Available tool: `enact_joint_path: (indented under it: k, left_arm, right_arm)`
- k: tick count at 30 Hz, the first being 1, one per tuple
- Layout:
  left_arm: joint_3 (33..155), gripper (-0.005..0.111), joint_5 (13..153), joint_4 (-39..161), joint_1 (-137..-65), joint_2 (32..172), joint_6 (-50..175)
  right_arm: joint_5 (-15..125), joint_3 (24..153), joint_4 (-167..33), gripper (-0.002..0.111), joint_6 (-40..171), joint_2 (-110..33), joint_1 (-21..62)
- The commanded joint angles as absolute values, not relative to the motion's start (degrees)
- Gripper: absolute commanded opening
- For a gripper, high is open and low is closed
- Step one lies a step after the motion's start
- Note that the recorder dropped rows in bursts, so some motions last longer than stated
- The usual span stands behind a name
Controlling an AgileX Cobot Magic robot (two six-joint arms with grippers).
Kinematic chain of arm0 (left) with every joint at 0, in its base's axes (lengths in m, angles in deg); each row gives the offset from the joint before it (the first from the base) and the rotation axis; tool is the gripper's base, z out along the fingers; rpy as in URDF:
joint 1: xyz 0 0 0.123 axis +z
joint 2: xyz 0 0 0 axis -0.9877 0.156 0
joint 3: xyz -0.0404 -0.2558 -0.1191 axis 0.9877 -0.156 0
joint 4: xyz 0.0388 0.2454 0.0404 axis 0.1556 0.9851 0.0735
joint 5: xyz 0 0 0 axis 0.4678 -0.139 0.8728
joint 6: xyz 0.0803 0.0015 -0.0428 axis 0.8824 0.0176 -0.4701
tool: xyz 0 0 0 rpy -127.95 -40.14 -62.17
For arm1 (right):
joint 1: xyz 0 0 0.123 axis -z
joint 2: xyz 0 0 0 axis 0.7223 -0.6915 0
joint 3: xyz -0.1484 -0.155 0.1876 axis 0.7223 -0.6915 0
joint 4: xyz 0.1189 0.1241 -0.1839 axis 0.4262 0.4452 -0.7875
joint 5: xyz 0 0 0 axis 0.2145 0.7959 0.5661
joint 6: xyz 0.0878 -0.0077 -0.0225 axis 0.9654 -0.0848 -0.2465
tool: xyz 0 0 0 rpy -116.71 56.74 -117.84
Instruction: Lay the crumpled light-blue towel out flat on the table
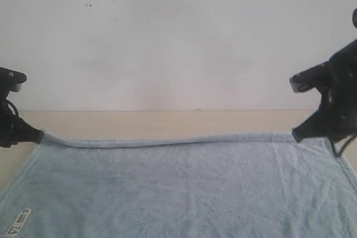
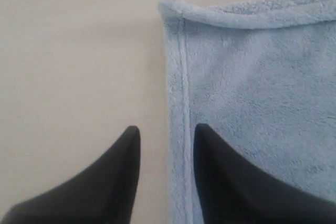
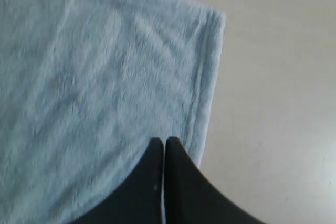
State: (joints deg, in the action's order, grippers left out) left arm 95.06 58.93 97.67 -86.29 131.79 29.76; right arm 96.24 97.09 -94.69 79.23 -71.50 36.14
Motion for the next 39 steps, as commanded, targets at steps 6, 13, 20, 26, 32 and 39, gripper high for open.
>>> enact_joint_path:
  k: [6,13,20,26,32,39]
  left_arm:
    - [84.75,0.033,59.33,76.27,-86.24,127.1,48.51]
    - [84.21,0.043,57.17,72.44,-86.24,128.96,51.35]
    - [83.34,0.032,48.78,69.41,-86.36,128.96,52.78]
    - [79.69,0.004,48.91,67.81,-86.36,128.84,53.06]
    - [79.69,0.004,47.97,67.81,-86.36,128.84,53.43]
    - [79.69,0.004,51.01,70.11,-86.36,128.84,53.43]
  right_arm:
    - [89.03,74.9,-94.47,0.0,82.01,-61.94,36.58]
    - [88.92,73.24,-93.06,0.0,82.61,-61.62,36.58]
    - [87.79,73.16,-92.41,0.0,82.61,-59.06,36.58]
    - [85.48,69.83,-90.74,0.0,82.61,-54.22,36.58]
    - [83.85,65.36,-87.13,0.0,81.71,-47.99,36.47]
    - [81.2,60.16,-86.09,0.0,81.12,-44.52,36.47]
